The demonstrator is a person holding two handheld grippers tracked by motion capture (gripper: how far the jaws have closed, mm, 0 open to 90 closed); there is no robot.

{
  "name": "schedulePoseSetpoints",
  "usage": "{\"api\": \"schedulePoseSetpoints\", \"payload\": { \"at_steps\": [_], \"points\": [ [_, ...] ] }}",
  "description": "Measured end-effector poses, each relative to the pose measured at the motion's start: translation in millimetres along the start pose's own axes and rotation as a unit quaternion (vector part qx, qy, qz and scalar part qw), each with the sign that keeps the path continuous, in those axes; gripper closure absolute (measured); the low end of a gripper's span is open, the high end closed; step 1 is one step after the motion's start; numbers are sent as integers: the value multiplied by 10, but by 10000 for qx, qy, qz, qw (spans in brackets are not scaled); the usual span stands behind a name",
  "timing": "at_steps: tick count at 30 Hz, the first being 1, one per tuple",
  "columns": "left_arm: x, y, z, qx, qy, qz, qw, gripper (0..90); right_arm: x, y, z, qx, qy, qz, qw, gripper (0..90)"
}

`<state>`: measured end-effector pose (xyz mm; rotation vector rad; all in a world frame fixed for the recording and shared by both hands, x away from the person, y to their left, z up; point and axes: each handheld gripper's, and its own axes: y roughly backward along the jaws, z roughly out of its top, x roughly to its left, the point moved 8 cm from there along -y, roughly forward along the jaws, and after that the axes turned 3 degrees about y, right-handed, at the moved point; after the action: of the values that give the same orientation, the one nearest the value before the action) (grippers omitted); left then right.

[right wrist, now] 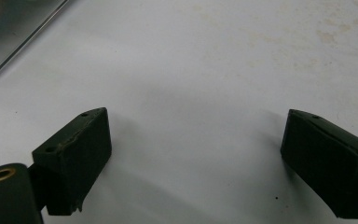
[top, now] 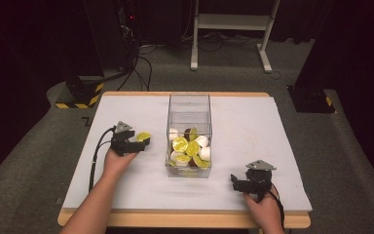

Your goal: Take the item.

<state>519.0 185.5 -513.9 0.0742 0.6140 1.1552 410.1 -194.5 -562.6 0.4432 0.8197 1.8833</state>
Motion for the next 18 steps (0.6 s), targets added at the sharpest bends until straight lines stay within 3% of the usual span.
{"api": "schedulePoseSetpoints", "payload": {
  "at_steps": [10,18],
  "points": [
    [-37,127,30,2,-128,-12,9999,207,1,0,0,-1,-3,-1,10000,83],
    [-53,224,26,-26,-102,-71,9999,214,0,0,0,0,1,0,10000,83]
  ]
}}
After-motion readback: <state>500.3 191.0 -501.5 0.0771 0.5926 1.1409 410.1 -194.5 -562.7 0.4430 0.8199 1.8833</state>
